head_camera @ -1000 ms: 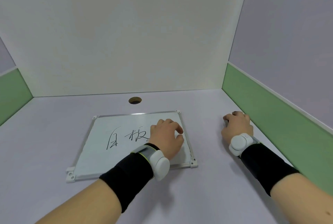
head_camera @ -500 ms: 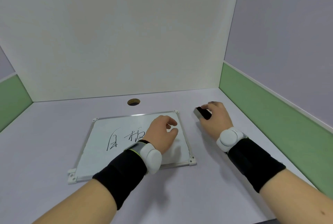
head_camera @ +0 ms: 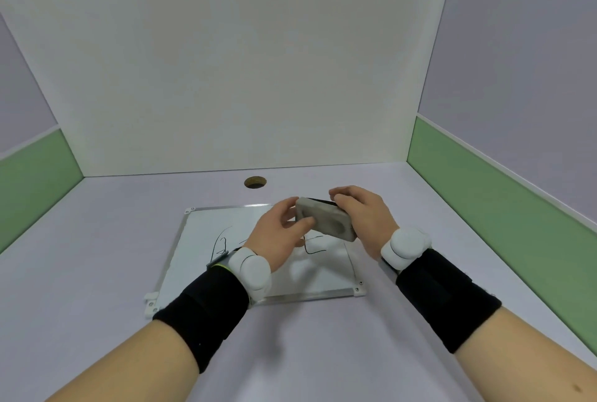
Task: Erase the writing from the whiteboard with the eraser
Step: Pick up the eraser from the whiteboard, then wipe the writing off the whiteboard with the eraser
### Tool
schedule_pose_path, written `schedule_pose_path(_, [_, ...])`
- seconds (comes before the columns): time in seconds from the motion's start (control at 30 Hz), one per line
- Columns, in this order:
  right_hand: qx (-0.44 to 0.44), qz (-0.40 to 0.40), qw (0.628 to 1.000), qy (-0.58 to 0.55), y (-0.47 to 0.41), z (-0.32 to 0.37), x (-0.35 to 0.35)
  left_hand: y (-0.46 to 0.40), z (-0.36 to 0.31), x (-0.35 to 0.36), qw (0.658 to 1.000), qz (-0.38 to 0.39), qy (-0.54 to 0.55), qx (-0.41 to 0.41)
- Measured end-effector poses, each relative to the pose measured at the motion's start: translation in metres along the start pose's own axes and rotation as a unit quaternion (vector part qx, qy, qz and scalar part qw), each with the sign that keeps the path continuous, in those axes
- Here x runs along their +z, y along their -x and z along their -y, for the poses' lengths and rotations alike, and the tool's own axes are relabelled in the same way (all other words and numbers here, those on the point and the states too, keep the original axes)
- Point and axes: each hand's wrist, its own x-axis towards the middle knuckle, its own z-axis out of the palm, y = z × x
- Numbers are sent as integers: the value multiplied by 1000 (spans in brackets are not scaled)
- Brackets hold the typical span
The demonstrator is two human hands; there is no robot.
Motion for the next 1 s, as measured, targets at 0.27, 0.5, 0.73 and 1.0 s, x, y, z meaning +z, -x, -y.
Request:
schedule_pose_path(0.27, [-36, 24, 995, 85, 11, 9, 24, 12, 9, -33, 996, -85, 9, -14])
schedule_pose_path(0.5, [-224, 116, 914, 317, 29, 12, 63, 18, 17, -57, 987, -133, 39, -77])
schedule_pose_path(0.73, [-242, 126, 898, 346, 26, 17, 95, 26, 17, -87, 988, -135, -11, -69])
schedule_pose_path(1.0, [-269, 176, 871, 372, 34, 17, 125, 29, 47, -160, 904, -288, -315, -17])
